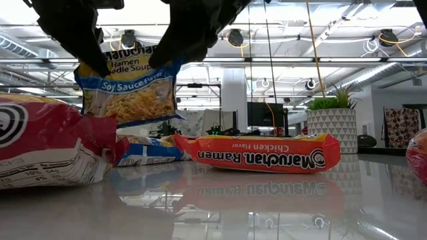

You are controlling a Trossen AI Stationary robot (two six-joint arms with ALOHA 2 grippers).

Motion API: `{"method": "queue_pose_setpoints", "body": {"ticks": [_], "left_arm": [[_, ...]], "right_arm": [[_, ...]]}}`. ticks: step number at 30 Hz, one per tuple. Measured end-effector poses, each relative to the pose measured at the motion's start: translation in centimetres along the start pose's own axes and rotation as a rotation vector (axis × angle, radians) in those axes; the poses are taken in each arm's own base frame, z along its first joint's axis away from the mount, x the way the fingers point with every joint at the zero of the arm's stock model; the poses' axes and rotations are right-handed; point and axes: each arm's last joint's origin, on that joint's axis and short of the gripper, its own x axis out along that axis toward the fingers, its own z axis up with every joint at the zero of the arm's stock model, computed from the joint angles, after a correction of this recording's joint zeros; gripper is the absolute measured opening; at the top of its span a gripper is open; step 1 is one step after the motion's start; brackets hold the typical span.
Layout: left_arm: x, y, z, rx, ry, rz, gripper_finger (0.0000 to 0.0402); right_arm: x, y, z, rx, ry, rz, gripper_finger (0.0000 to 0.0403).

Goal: Sort Maruchan noodles
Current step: Put the top blue noodle pack into the black bin

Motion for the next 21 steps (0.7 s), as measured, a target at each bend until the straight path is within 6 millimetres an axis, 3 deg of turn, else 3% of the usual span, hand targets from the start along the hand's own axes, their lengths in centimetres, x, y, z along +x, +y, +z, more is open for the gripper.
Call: {"method": "queue_pose_setpoints", "body": {"ticks": [10,21], "left_arm": [[0.0,0.0,0.0,0.0,-0.001,0.0,0.0086],[0.01,0.04,0.01,0.0,-0.002,0.006,0.0086]], "right_arm": [[0.0,-0.08,0.21,0.0,-0.022,-0.025,0.0166],[0.01,-0.47,0.13,0.007,-0.013,-0.025,0.0102]]}}
